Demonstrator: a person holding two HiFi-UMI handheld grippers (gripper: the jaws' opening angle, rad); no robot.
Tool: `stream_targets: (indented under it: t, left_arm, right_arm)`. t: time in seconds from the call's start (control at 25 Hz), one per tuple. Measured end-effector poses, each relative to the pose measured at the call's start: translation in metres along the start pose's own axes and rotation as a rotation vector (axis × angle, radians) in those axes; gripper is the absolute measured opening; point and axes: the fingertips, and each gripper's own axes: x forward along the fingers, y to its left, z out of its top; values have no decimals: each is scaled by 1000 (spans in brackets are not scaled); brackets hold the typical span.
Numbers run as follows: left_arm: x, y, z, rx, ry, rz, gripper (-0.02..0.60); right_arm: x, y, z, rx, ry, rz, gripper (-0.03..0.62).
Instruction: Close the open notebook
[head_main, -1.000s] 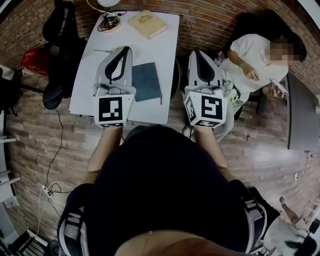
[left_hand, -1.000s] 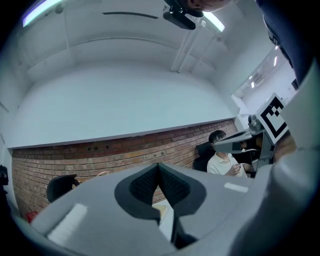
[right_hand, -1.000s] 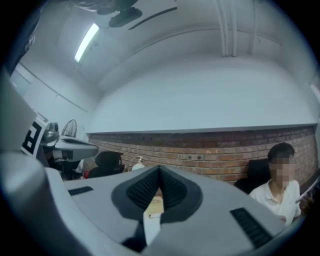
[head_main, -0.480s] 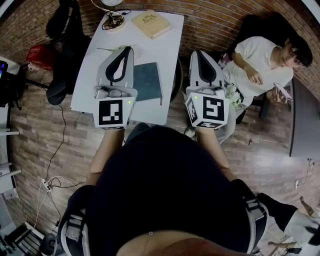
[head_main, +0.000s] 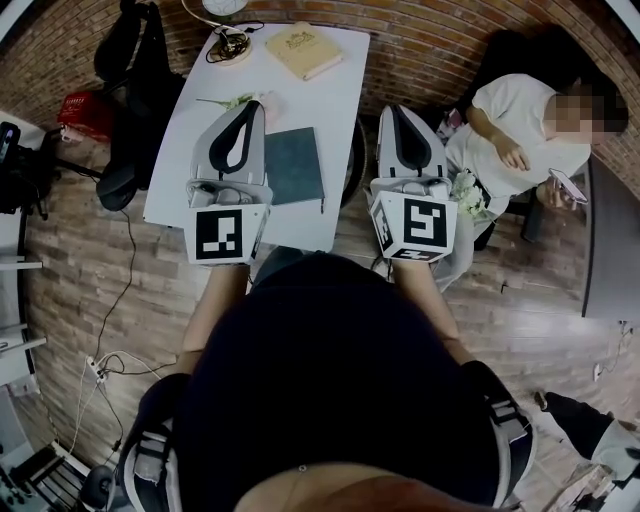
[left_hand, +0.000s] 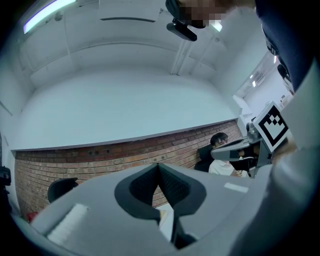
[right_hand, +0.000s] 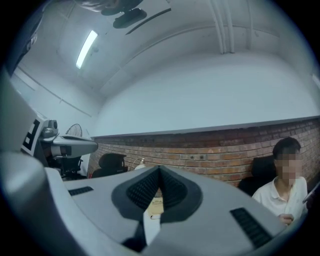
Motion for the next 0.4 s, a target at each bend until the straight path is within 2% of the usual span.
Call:
stream_targets:
  t: [0.4]
  left_arm:
    - [8, -19, -4, 10, 10, -52, 6]
  right_arm:
    - [0, -9, -8, 15, 5, -16, 12]
